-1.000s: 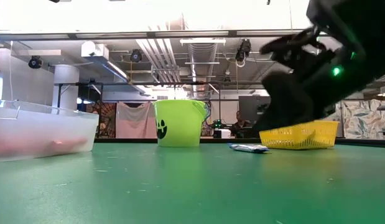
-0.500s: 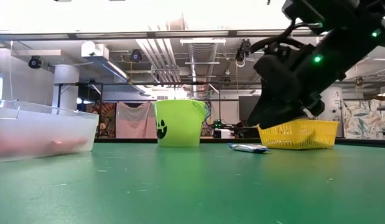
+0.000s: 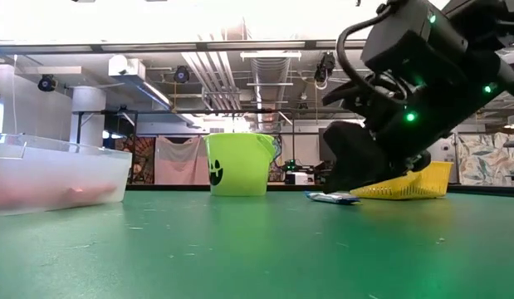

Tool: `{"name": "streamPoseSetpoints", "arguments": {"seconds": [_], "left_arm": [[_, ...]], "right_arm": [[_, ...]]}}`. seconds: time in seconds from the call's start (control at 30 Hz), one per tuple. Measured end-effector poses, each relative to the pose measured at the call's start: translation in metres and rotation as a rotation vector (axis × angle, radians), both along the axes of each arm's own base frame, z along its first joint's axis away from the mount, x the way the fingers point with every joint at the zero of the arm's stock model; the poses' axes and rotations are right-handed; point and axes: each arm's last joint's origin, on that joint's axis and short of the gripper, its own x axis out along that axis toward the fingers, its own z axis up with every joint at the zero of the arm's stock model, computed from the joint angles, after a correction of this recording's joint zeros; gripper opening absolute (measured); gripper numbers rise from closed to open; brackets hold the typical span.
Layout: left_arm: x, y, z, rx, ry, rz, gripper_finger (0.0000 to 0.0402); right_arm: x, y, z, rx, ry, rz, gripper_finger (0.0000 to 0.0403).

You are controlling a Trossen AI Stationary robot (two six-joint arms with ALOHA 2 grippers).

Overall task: Sort candy by brand, put in halloween buckets
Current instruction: Put the white chocolate bar into the yellow bin

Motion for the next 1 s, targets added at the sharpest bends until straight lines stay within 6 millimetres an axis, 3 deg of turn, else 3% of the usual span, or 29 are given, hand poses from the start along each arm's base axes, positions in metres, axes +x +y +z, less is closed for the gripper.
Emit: {"name": "streamPoseSetpoints", "arguments": {"seconds": [0.43, 0.77, 1.0], "left_arm": [[0.0, 0.0, 0.0, 0.0, 0.0, 0.0, 0.0127], [0.0, 0.0, 0.0, 0.001, 0.001, 0.0, 0.0127], [0.0, 0.0, 0.0, 0.0, 0.001, 0.0, 0.0127]], "right_arm": [[0.0, 0.004, -0.019, 0.077, 0.031, -0.007, 0.022], [0.003, 0.007, -0.013, 0.086, 0.05, 0.035, 0.0093], [0.01, 0.013, -0.002, 0.12, 0.034, 0.074, 0.0093]]}}
